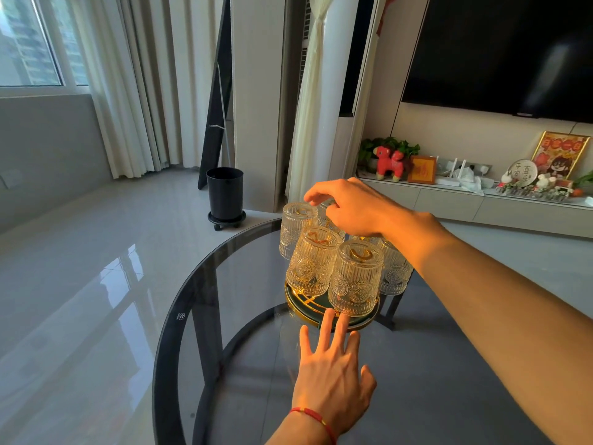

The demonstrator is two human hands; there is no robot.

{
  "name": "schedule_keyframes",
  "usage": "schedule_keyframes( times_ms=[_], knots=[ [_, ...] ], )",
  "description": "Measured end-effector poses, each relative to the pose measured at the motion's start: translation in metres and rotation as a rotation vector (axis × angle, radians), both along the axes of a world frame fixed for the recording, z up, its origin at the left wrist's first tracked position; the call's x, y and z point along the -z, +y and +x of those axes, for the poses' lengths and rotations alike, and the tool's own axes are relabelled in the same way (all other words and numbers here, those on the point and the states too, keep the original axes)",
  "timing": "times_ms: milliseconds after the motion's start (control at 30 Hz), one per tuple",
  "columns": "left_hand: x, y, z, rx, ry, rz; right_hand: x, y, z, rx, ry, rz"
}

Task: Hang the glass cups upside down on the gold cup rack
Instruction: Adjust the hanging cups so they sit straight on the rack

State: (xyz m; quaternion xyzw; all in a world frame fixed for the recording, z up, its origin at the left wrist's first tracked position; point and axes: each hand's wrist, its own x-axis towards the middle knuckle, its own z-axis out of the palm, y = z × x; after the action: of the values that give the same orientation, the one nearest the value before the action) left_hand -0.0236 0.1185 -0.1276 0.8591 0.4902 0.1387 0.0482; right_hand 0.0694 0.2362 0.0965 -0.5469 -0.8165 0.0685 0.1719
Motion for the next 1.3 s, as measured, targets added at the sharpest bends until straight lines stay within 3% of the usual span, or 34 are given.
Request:
schedule_keyframes(
  times_ms=[233, 500, 1300],
  knots=[
    [-0.001, -0.002, 0.0, -0.017, -0.008, 0.031, 0.053, -0.06, 0.008, 0.069, -0.052, 0.568],
    [-0.002, -0.002, 0.0, -0.017, 0.003, 0.029, 0.078, -0.086, -0.006, 0.205, -0.169, 0.165],
    [-0.002, -0.002, -0.002, 0.004, 0.017, 0.01, 0.094, -0.085, -0.01, 0.098, -0.141, 0.267]
  ],
)
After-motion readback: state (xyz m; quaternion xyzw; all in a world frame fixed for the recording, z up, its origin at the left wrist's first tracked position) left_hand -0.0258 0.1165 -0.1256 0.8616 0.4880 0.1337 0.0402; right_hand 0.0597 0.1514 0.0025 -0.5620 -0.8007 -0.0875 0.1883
